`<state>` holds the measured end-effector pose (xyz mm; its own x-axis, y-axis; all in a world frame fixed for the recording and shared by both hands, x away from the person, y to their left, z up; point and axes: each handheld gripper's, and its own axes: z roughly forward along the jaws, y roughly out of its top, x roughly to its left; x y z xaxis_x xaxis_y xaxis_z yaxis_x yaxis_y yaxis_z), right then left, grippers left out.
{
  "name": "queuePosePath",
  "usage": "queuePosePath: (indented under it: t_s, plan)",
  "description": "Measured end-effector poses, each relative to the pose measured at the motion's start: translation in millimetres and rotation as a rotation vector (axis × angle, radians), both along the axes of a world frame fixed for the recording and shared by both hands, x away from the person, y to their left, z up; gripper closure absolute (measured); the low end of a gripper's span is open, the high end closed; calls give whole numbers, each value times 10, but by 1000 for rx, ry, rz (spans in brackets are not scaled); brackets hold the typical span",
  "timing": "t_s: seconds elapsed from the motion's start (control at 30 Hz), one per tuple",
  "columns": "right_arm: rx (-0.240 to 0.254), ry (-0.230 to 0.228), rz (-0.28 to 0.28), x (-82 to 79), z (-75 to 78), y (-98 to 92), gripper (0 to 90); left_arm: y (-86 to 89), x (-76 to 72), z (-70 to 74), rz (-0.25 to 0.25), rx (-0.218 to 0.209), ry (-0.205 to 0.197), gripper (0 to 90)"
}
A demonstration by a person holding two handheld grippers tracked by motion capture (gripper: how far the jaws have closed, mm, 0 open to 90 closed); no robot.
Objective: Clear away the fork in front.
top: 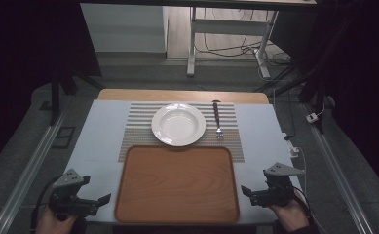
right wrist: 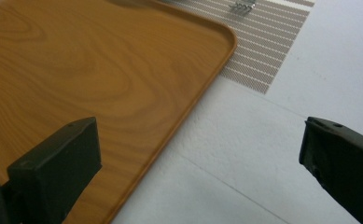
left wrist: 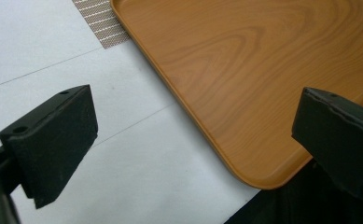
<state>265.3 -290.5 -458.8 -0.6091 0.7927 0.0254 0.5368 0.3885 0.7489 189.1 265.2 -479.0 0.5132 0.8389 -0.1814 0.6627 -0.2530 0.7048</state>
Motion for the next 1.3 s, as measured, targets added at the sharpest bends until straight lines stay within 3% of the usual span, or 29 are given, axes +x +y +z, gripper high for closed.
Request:
queuePosePath:
  t_s: [0.33, 0.5, 0.73, 0.93, 1.3]
  plan:
    - [8, -16, 28, 82, 17, 102, 0, 3, 8, -2, 2, -3, 5, 7]
    - [43, 15, 16, 140, 7, 129, 0, 4, 9, -2, 1, -3, 6, 8]
    - [42, 33, 32, 199, -2, 200, 0, 1, 11, -3, -1, -3, 6, 8]
    - [-18, 28, 69, 241, -9, 297, 0, -3, 12, -4, -2, 0, 7, 9]
    - [-86, 23, 65, 376, -72, 424, 0, -4, 18, -5, -2, 1, 8, 9]
